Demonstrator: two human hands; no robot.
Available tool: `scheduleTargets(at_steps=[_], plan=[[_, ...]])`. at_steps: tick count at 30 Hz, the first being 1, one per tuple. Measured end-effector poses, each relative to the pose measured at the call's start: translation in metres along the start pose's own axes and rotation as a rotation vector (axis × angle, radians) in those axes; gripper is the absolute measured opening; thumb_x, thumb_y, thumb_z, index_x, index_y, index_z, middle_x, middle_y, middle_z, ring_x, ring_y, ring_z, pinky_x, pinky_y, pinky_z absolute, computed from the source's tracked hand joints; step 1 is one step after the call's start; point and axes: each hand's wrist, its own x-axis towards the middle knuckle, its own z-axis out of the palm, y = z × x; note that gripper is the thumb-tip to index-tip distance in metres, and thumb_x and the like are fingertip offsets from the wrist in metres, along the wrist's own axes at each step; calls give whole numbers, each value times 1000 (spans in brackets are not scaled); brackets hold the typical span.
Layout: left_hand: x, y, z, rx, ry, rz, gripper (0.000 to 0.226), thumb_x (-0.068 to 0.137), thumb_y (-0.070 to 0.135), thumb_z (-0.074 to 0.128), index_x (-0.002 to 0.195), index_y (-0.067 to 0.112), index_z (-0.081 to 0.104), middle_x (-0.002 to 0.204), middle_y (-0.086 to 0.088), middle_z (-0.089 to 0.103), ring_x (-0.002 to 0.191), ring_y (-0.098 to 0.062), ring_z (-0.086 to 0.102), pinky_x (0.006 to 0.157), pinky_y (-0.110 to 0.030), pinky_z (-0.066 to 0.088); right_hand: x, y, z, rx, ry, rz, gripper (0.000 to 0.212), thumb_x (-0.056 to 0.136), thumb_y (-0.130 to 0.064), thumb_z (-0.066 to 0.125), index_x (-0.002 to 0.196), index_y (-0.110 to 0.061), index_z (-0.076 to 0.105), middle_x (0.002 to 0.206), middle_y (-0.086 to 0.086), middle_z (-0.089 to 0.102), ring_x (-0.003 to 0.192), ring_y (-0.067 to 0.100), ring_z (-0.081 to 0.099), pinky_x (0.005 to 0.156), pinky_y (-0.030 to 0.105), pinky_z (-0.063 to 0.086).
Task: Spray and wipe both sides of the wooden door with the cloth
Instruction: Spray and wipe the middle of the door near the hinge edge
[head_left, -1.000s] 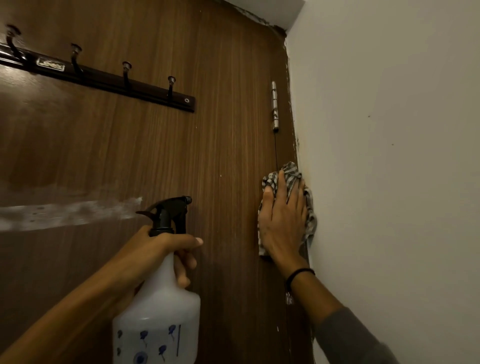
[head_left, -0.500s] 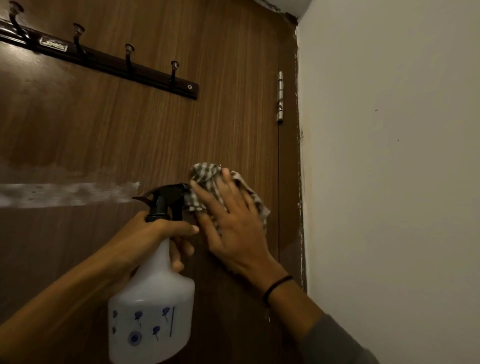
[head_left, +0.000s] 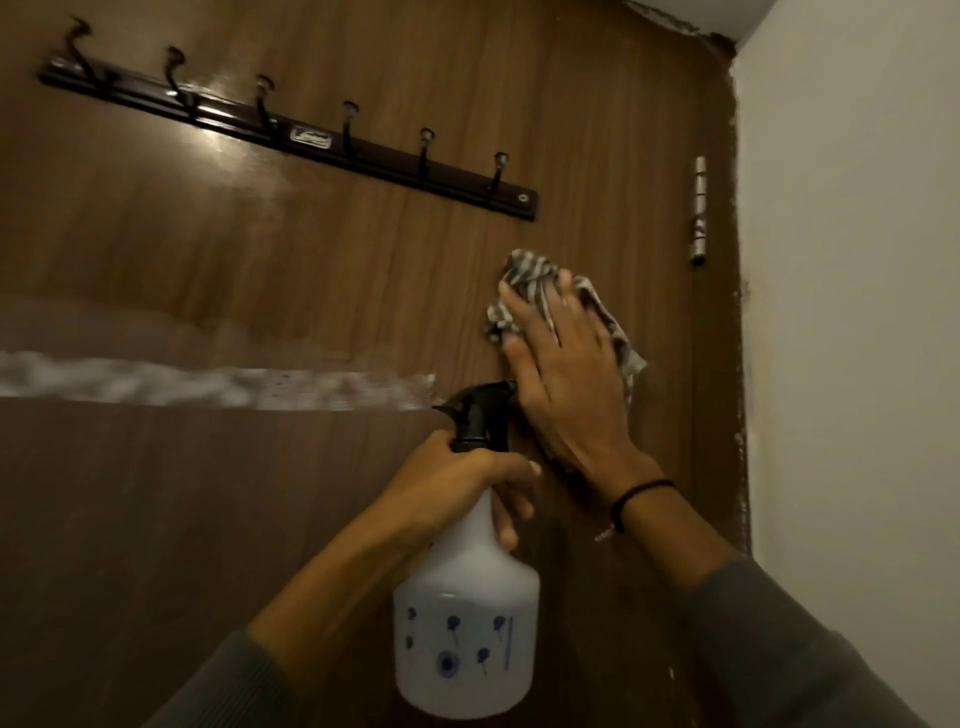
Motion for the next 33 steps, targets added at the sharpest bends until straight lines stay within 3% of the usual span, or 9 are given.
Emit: scheduleTargets(at_steps=[4,10,13,15,22,25,27,29,33], plan=[[-16,8,-5,5,-9,-25,18,89,16,73,76,4,69,73,-15,71,49,-22,59,62,-33,54,-33,15,-8,25,-78,-115,51,106,-44,29,157,-37,32,167,-3,19,156,11,1,120,38,11],[-56,-3,-40,35,131,-36,26,87,21,75,83,-5,72,73,-17,67,51,-21,61,76,-41,58,-39,-28,-1,70,91,406,54,105,-46,24,156,-33,35,167,6,23,157,21,6,125,46,6],[-74,-11,-54,104,150,-48,20,87,21,76,80,2,71,76,-17,68,52,-21,62,77,-44,59,-47,-63,12,62,39,229,53,106,-45,25,157,-33,33,167,7,22,157,21,6,125,42,7],[-82,-13,-58,124,152,-53,19,88,16,75,74,5,68,72,-16,66,48,-20,59,71,-41,58,-56,-66,12,125,-7,114,51,108,-43,25,157,-34,32,167,4,23,157,15,5,125,38,7],[-97,-12,-74,69,285,-112,27,88,3,69,63,-2,59,45,-9,54,37,-16,43,52,-30,52,-50,-81,-6,740,160,388,47,109,-41,29,154,-31,39,158,-7,41,147,9,33,123,45,24],[-107,-7,-88,111,235,-92,28,88,5,70,62,1,60,52,-12,53,38,-16,41,54,-32,51,-42,-94,-4,689,178,457,40,109,-43,26,147,-56,24,164,-13,23,153,9,17,126,46,12],[-112,-2,-98,134,192,-53,29,89,5,69,62,3,59,55,-14,49,39,-17,40,53,-31,50,-30,-116,8,486,183,389,39,110,-40,25,143,-60,18,161,-17,16,155,8,6,127,45,4],[-116,3,-109,116,182,-21,31,89,5,70,61,3,58,53,-14,46,39,-17,38,52,-31,49,-12,-145,29,295,154,271,46,109,-41,24,154,-45,24,167,-6,17,156,15,5,126,45,3],[-120,10,-129,79,200,31,26,87,3,70,64,2,58,66,-22,49,36,-17,37,47,-30,48,-1,-218,80,208,13,-57,53,106,-32,38,158,-24,33,167,7,22,155,27,14,123,55,18]])
